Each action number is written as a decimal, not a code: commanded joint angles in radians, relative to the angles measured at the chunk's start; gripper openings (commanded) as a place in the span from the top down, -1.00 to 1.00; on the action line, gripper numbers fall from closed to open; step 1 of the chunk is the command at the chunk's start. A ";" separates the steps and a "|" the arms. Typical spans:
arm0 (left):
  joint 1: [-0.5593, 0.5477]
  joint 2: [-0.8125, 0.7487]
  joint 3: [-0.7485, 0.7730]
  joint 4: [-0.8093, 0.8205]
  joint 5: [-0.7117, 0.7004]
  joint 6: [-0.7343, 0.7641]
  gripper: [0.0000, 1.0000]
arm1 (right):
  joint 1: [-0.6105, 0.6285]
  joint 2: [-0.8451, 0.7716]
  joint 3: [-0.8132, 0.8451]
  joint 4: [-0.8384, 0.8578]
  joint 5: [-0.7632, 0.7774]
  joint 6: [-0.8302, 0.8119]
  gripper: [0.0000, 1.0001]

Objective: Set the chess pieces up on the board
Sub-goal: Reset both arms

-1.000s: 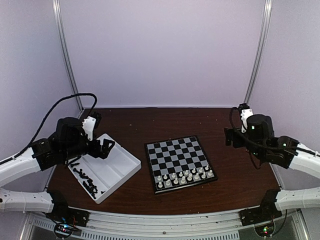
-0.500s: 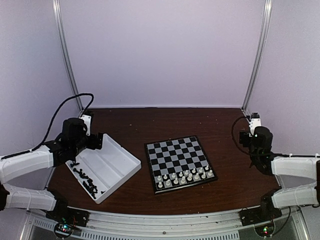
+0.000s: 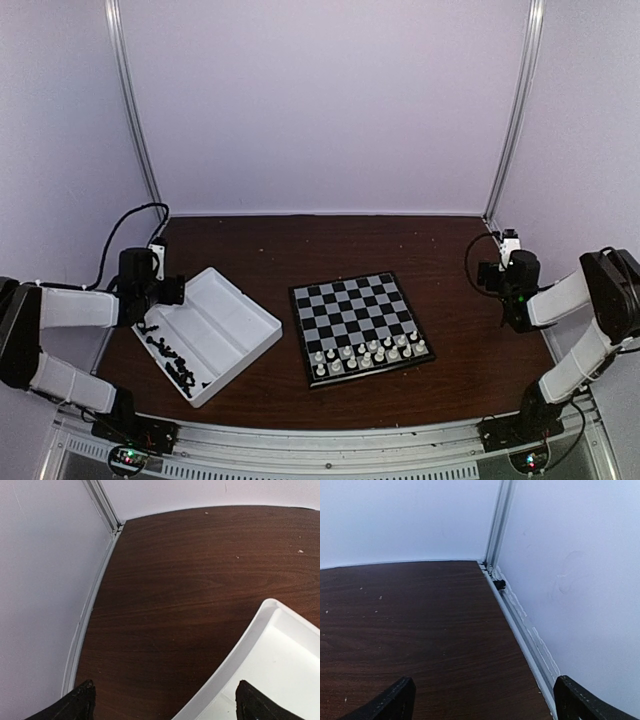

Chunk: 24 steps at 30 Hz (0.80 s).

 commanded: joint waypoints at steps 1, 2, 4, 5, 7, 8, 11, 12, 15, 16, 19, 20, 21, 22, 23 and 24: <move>0.030 0.106 -0.050 0.287 0.088 0.042 -0.95 | -0.036 0.014 -0.066 0.170 -0.031 0.098 -1.00; 0.035 0.129 -0.045 0.297 0.100 0.050 -0.95 | -0.036 0.013 -0.064 0.168 -0.028 0.096 -1.00; 0.035 0.160 -0.031 0.335 0.144 0.089 -0.92 | -0.035 0.027 -0.063 0.194 -0.032 0.085 -1.00; 0.036 0.169 -0.024 0.336 0.157 0.113 -0.90 | -0.035 0.022 -0.061 0.179 -0.031 0.087 -1.00; 0.039 0.199 -0.060 0.434 0.147 0.129 -0.95 | -0.035 0.026 -0.046 0.160 -0.045 0.080 -1.00; 0.046 0.232 -0.083 0.522 0.148 0.126 -0.95 | -0.034 0.026 -0.040 0.153 -0.069 0.079 -1.00; 0.094 0.251 -0.106 0.566 0.214 0.084 -0.95 | -0.034 0.026 -0.028 0.128 -0.110 0.045 -1.00; 0.106 0.278 -0.112 0.594 0.239 0.078 -0.95 | -0.035 0.026 -0.026 0.125 -0.113 0.043 -1.00; 0.125 0.281 -0.108 0.604 0.269 0.071 -0.95 | -0.034 0.026 -0.026 0.123 -0.117 0.042 -1.00; 0.126 0.285 -0.109 0.606 0.273 0.071 -0.95 | -0.034 0.026 -0.025 0.123 -0.117 0.041 -1.00; 0.142 0.285 -0.100 0.594 0.306 0.071 -0.96 | -0.035 0.027 -0.025 0.123 -0.117 0.041 -1.00; 0.143 0.279 -0.100 0.579 0.304 0.071 -0.95 | -0.034 0.026 -0.025 0.123 -0.118 0.041 -1.00; 0.143 0.279 -0.104 0.588 0.301 0.071 -0.95 | -0.035 0.026 -0.025 0.123 -0.118 0.041 -1.00; 0.143 0.281 -0.107 0.602 0.303 0.071 -0.95 | -0.034 0.026 -0.025 0.123 -0.118 0.041 -1.00; 0.143 0.280 -0.104 0.595 0.303 0.071 -0.95 | -0.034 0.026 -0.026 0.122 -0.117 0.041 -1.00; 0.143 0.280 -0.103 0.590 0.302 0.071 -0.95 | -0.034 0.026 -0.025 0.122 -0.117 0.041 -1.00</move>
